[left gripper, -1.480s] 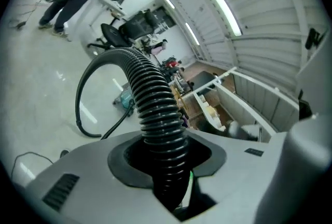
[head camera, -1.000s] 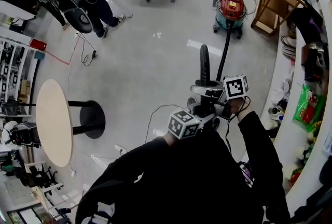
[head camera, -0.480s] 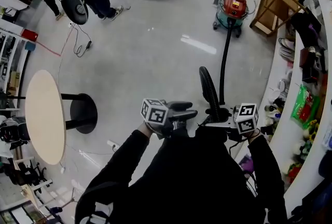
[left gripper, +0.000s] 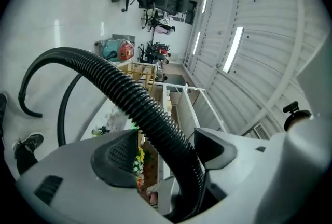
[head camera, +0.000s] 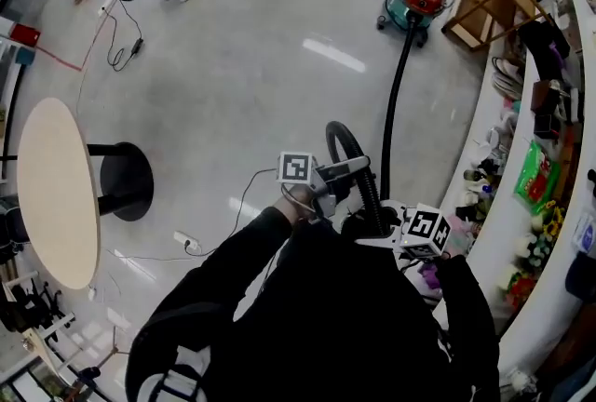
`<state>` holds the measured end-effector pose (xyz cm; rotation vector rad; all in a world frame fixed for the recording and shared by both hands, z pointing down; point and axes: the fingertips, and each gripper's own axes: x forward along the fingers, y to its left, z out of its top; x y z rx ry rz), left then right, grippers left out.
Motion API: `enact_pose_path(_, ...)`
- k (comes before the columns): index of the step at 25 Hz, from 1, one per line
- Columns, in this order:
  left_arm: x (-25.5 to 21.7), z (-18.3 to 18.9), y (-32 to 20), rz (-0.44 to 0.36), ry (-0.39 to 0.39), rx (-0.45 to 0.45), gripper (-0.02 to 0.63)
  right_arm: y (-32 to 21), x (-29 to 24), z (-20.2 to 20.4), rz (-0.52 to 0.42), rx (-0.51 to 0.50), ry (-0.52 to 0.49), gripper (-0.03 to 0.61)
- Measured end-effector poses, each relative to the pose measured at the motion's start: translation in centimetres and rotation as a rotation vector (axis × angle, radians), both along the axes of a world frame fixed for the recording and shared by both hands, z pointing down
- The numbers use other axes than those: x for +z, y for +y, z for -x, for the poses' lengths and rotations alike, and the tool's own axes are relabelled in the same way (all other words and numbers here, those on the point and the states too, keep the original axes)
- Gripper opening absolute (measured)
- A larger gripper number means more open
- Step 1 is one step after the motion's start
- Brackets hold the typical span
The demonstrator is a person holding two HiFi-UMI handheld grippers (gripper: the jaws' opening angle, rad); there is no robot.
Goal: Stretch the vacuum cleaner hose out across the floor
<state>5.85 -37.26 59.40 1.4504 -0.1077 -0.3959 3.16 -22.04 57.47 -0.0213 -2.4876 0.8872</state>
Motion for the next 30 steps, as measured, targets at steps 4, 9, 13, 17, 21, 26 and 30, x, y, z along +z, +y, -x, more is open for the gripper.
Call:
enact_pose_path(4, -1.2, -0.5, 0.0, -0.022, -0.008, -0.028, 0.316, 0.8, 0.3, 0.6, -0.019, 0.028, -0.002, 0.278)
enact_pose_path(9, -4.1, -2.2, 2.7, -0.185, -0.081, 0.015, 0.285, 3.4, 1.7, 0.0, -0.065, 0.065, 0.069, 0.290)
enact_pose_path(13, -6.0, -3.1, 7.0, -0.349, -0.211, 0.055, 0.259, 5.8, 0.4, -1.6, -0.025, 0.245, 0.010, 0.374)
enact_pose_path(17, -6.5, -5.2, 13.0, -0.540, -0.394, 0.129, 0.252, 4.4, -3.6, -9.0, 0.031, 0.647, -0.245, 0.373)
enact_pose_path(21, -5.4, -7.9, 19.5, -0.707, -0.577, 0.236, 0.252, 4.1, -5.6, -15.8, 0.064, 0.794, -0.380, 0.371)
enact_pose_path(26, -4.5, -10.6, 26.6, -0.924, -0.724, 0.348, 0.252, 6.5, -4.9, -13.5, 0.276, 0.581, -0.389, 0.373)
enact_pose_path(30, -4.8, -10.8, 29.9, -1.101, -0.786, 0.463, 0.255, 5.6, -5.9, -10.4, 0.436, 0.541, -0.497, 0.373)
